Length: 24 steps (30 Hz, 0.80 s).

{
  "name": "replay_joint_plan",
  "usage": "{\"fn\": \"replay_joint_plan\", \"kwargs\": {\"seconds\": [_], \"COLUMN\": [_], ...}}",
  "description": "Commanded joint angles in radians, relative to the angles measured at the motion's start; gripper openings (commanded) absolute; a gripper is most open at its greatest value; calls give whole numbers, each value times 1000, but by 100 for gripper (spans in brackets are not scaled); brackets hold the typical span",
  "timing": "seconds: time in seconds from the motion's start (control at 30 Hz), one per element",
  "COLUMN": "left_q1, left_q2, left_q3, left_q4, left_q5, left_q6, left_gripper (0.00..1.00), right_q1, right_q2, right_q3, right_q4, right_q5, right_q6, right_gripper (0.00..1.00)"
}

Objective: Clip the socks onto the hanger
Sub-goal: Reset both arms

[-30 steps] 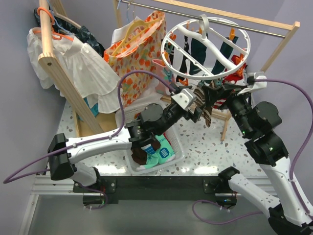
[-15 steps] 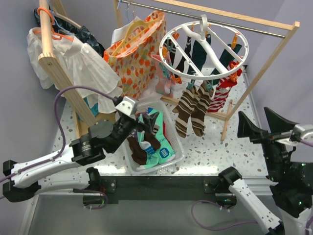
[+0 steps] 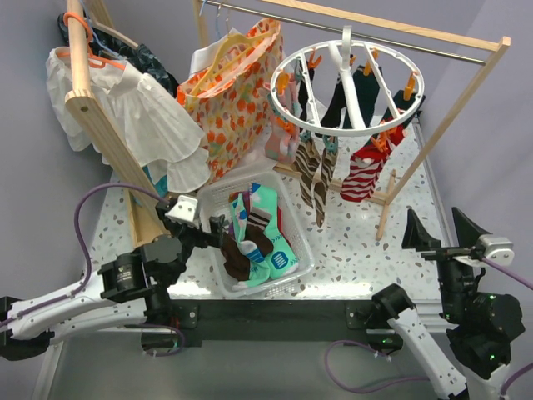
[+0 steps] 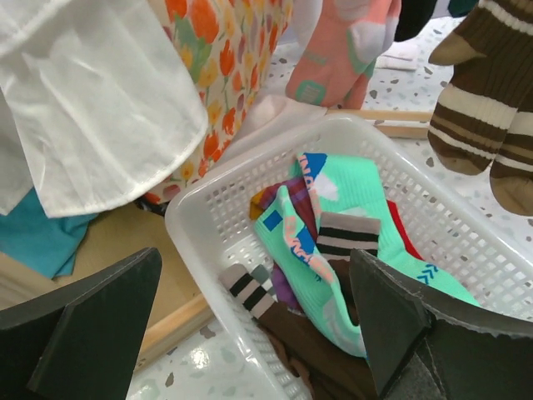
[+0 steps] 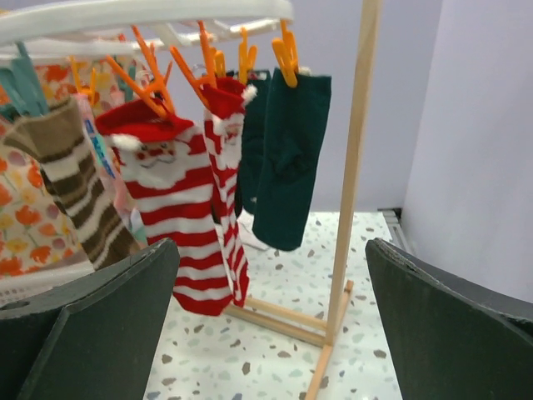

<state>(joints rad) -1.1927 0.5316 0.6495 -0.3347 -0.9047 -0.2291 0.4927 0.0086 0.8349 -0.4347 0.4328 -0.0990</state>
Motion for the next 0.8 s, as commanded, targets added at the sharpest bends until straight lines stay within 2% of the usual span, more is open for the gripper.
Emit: {"fn": "replay_joint_plan", "kwargs": {"seconds": [0.0, 0.77], "left_q1": [-5, -5], "left_q2": [-37, -133], "left_q3": [-54, -117], "left_q4": [35, 115], "left_q5": [-60, -66], "left_q6": [-35, 5], "left_gripper": [100, 100], "right_q1": [1, 1], "right_q2": [-27, 5], "right_q3": [-26, -71], "right_q4": [-6, 36], "right_q5": [53, 44], "right_q6": [-25, -30], "right_gripper": [99, 99]}}
